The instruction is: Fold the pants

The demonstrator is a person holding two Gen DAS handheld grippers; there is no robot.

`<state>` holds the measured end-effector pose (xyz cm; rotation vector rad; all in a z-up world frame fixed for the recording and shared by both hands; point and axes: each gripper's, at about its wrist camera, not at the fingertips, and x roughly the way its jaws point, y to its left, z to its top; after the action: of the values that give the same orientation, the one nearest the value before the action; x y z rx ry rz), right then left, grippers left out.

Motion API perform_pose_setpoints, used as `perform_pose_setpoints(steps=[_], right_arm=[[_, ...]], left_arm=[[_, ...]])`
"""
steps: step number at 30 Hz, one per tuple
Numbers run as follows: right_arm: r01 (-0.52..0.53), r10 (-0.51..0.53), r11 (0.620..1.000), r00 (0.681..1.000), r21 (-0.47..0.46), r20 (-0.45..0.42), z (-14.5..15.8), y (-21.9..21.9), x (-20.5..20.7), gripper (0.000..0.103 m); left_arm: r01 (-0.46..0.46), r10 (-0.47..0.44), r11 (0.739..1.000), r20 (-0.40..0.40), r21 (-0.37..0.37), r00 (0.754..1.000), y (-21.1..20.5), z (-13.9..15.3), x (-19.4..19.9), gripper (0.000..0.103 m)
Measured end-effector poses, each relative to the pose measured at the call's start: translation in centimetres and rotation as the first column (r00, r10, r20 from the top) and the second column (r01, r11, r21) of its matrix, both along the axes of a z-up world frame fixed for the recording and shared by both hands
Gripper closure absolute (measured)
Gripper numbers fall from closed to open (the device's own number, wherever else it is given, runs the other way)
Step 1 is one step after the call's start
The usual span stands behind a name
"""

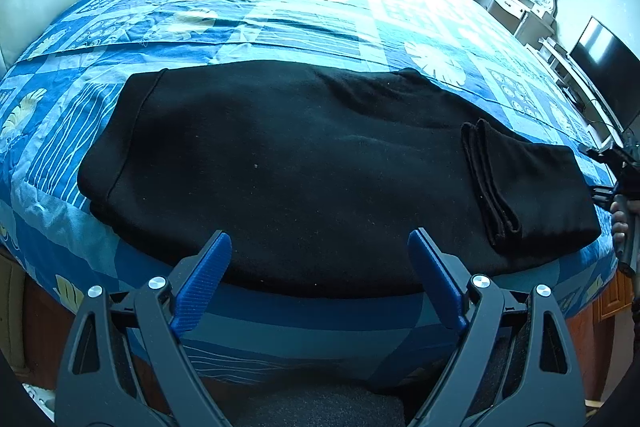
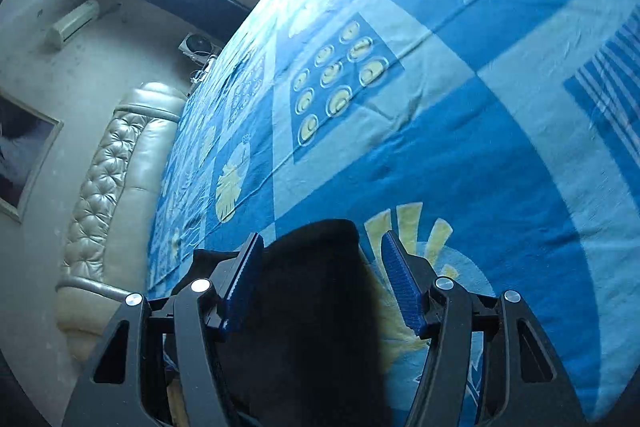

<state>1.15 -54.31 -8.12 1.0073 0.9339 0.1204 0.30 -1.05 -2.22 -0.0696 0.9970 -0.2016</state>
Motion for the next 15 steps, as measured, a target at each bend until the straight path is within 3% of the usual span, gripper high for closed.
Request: perform_pose_setpoints(steps=[2, 3, 6, 13, 15], right_arm=[[-0.010, 0.010, 0.999, 1.000, 0.038, -0.009, -1.3, 0.7, 0.1, 0.049], [-0.011, 0.012, 0.999, 1.000, 0.044, -0.013, -1.8, 1.0, 0.2, 0.059], [-0.007, 0.008, 0.999, 0.999, 0.034, -0.045, -2.7, 1.5, 0.4, 0.072], [-0.008, 0.010, 0.998, 1.000, 0.064, -0.018, -3.1, 1.1, 0.4, 0.075], [0.003, -0.002, 0.993, 1.000, 0.122, -0.005, -3.0, 0.7, -0.4, 0.072]], left_arm=[[-0.001, 0.001, 1.000, -0.006, 0.003, 1.000, 0.1, -0.2, 0.1, 0.013], [-0.003, 0.003, 1.000, -0.009, 0.002, 1.000, 0.2, -0.3, 0.1, 0.013], [-0.012, 0.012, 1.000, -0.021, -0.004, 1.000, 0.4, -0.5, 0.3, 0.013], [-0.011, 0.011, 1.000, -0.026, -0.001, 1.000, 0.4, -0.8, 0.3, 0.013], [-0.008, 0.009, 1.000, -0.020, 0.005, 1.000, 0.4, -0.7, 0.2, 0.013]])
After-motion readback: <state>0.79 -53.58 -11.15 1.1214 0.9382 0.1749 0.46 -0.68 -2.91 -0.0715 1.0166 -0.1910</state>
